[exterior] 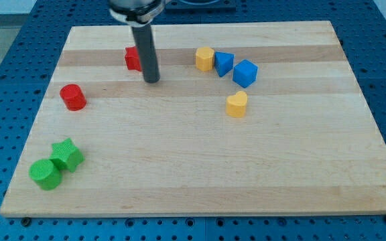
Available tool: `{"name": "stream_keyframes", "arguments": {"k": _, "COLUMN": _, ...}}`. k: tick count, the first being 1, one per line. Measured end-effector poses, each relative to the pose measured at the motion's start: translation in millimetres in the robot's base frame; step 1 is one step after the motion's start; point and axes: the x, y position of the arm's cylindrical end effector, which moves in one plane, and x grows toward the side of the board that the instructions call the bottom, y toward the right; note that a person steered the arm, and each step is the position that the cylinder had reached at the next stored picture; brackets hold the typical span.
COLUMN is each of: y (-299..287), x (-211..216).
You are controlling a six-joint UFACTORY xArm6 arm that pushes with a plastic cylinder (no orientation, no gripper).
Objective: Slide the red blocks to the center left of the board
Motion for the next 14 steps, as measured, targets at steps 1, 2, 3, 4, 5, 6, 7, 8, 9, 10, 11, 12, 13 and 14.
{"name": "stream_keyframes", "arguments": {"k": 1, "y": 12.2, "x": -29.7}}
{"name": "stream_keyframes", "arguments": {"k": 2, "y": 12.2, "x": -52.6}}
{"name": "stream_keyframes", "arguments": {"k": 3, "y": 7.4, "x": -61.9}}
{"name": "stream_keyframes", "arguments": {"k": 4, "y": -5.2, "x": -61.9}}
{"name": "stream_keyframes", "arguments": {"k": 5, "y": -21.4, "x": -61.9}}
{"name": "stream_keyframes", "arguments": {"k": 6, "y": -40.8, "x": -60.4}}
{"name": "stream_keyframes", "arguments": {"k": 7, "y": -50.8, "x": -52.8}}
{"name": "stream_keyframes", "arguments": {"k": 8, "y": -51.3, "x": -41.7}}
{"name": "stream_keyframes", "arguments": {"k": 9, "y": -51.3, "x": -31.4}}
{"name": "stream_keyframes", "arguments": {"k": 10, "y": -51.3, "x": -22.1}}
{"name": "stream_keyframes", "arguments": {"k": 11, "y": -56.9, "x": -12.8}}
{"name": "stream_keyframes", "arguments": {"k": 12, "y": -68.9, "x": -10.5}}
{"name": "stream_keyframes", "arguments": {"k": 13, "y": -76.8, "x": -10.5}}
{"name": "stream_keyframes", "arguments": {"k": 14, "y": -77.4, "x": -18.1}}
